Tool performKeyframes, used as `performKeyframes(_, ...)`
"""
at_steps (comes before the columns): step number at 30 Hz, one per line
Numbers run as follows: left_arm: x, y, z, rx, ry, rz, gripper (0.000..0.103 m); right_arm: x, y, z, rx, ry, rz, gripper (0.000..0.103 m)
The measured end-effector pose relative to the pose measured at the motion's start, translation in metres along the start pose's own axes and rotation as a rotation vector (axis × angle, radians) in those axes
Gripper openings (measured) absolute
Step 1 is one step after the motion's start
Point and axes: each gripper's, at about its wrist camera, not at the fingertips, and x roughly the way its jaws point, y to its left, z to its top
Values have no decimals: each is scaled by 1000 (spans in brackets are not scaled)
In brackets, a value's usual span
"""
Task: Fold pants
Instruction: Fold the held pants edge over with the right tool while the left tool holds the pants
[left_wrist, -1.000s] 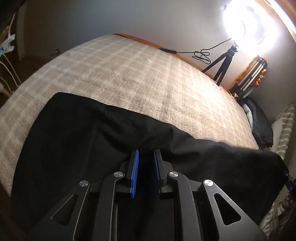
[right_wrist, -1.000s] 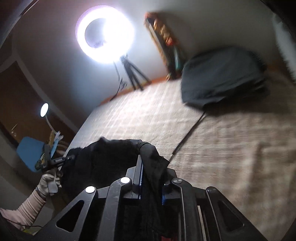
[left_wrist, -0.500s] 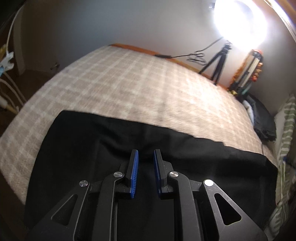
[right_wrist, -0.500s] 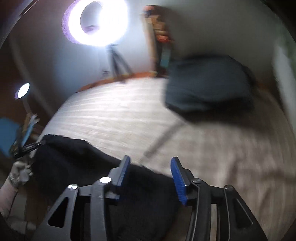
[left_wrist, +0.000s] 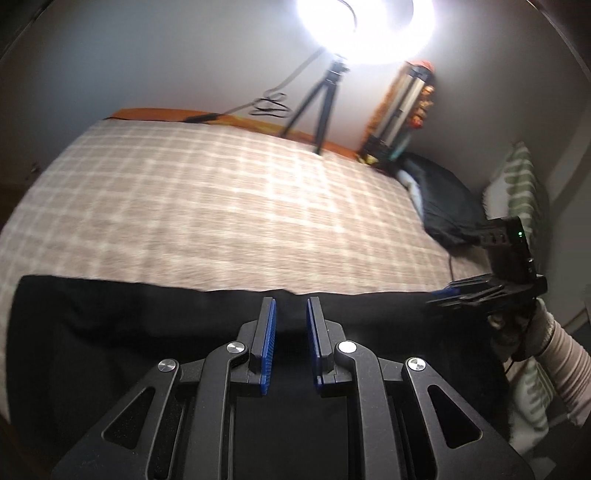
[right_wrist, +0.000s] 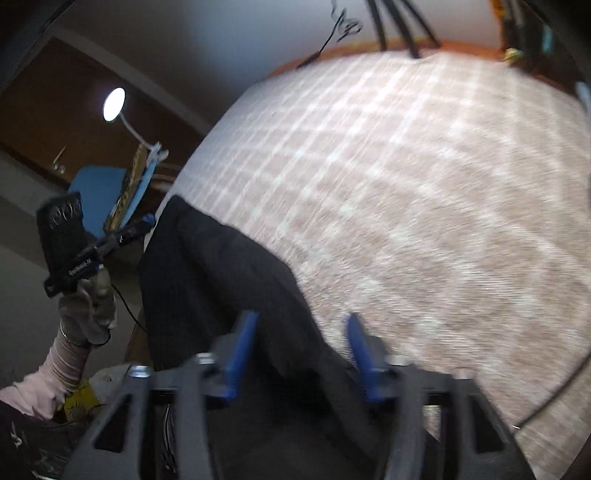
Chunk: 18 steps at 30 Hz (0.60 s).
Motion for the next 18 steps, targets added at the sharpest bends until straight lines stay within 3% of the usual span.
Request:
performKeyframes(2,5,-10,3,15,7,-18,15,-2,18,-5,-62,-33,-42,14)
performKeyframes(7,8,-29,8,22,-5,-78,15,-22,91,-47,-343,-186,-206,7)
performKeyframes(9,10,-38,6,42,-7,-99,15,-19,113,-66,-453,-204,-267,7)
performKeyframes(11,16,-43,1,63,20,-109,20,-11,123,-82,-505,-177,-249,8)
performKeyframes(15,36,-43,-26,88,136,-108,20,4,119,-97,-490,-104,-212,13)
performKeyframes(18,41,-38,-49,88,181,-106,20,-4,113,-96,-448,-89,-141,35)
